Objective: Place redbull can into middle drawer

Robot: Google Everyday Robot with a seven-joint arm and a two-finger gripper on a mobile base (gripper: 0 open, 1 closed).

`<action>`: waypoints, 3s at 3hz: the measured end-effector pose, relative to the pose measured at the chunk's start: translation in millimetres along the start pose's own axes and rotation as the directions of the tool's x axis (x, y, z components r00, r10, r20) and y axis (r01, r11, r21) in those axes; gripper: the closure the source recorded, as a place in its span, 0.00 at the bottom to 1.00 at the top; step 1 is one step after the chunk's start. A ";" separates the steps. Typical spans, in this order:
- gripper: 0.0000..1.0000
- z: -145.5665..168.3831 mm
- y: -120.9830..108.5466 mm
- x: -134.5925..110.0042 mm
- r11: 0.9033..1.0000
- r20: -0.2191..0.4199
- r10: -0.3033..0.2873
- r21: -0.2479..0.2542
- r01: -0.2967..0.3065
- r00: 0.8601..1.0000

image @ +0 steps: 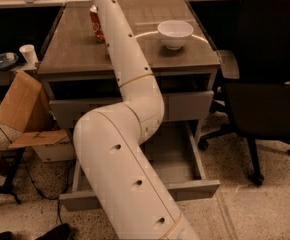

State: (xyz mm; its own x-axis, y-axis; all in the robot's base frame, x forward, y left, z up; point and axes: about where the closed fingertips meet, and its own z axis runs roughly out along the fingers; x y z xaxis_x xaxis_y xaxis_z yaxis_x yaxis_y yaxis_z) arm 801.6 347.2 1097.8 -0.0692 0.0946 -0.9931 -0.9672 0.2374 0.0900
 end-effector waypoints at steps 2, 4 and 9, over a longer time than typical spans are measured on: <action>1.00 17.7 70.5 13.0 0.975 -0.091 0.059 -0.207 -0.077 0.994; 1.00 -3.8 97.6 25.4 0.944 -0.243 0.151 -0.253 -0.213 0.958; 1.00 -181.1 92.6 35.1 0.940 -0.380 0.341 0.112 -0.324 0.860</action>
Offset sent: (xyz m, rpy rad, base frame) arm -0.0938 0.0387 -0.0022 -0.0779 0.1156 0.3381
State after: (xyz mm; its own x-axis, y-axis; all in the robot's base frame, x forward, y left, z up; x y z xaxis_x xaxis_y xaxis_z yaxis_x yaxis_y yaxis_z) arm 665.3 197.4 1057.7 -0.4826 -0.2054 -0.8514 -0.8590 0.3005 0.4144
